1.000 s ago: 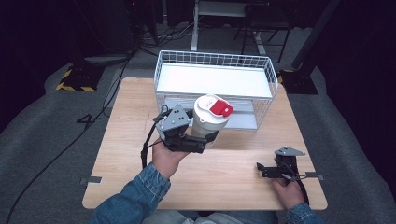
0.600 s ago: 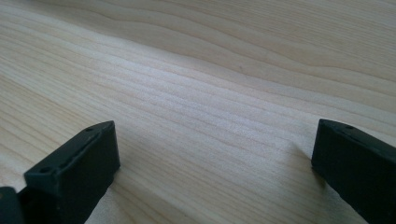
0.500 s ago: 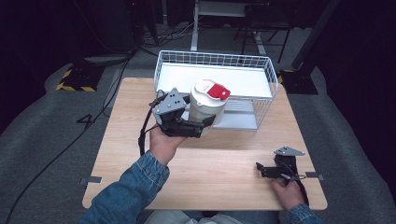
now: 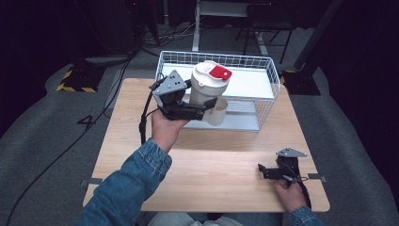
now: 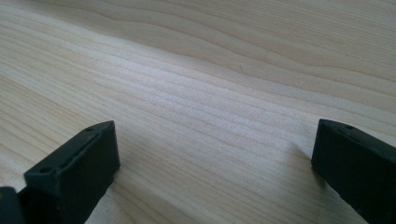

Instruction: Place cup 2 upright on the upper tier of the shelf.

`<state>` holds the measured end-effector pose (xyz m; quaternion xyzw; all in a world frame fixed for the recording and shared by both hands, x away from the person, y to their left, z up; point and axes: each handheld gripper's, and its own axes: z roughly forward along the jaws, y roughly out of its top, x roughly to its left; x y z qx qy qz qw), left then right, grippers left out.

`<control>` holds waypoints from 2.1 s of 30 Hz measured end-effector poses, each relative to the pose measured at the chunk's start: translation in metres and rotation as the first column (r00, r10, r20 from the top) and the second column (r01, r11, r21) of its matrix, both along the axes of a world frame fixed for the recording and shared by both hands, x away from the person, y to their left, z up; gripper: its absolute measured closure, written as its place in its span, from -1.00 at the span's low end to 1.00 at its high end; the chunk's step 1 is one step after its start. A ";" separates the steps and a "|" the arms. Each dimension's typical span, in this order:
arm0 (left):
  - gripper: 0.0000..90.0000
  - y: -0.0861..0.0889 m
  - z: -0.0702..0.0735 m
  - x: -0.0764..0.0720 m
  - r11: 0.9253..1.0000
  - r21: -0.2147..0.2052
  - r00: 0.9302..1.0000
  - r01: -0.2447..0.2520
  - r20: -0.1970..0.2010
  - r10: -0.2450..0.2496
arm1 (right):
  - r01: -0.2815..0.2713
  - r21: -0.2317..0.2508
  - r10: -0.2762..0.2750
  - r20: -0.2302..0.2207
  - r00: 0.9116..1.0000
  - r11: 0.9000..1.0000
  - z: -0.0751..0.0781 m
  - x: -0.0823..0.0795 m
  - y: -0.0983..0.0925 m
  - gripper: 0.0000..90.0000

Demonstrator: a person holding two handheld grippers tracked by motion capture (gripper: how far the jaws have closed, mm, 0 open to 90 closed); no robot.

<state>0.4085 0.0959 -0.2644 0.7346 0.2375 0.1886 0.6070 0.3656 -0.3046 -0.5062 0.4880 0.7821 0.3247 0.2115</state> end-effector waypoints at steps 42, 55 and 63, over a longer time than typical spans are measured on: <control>-0.71 -0.023 -0.015 0.109 0.988 -0.027 0.988 -0.152 -0.005 0.152 | -0.006 0.002 0.006 0.001 1.000 1.000 0.000 0.000 0.000 -0.96; -0.71 -0.025 -0.026 0.116 0.984 -0.027 0.983 -0.177 -0.044 0.176 | -0.007 0.002 0.006 0.001 1.000 1.000 0.000 0.000 0.000 -0.96; -0.71 -0.028 -0.027 0.116 0.984 -0.024 0.984 -0.177 -0.040 0.176 | -0.006 0.002 0.006 0.001 1.000 1.000 0.000 0.000 0.000 -0.96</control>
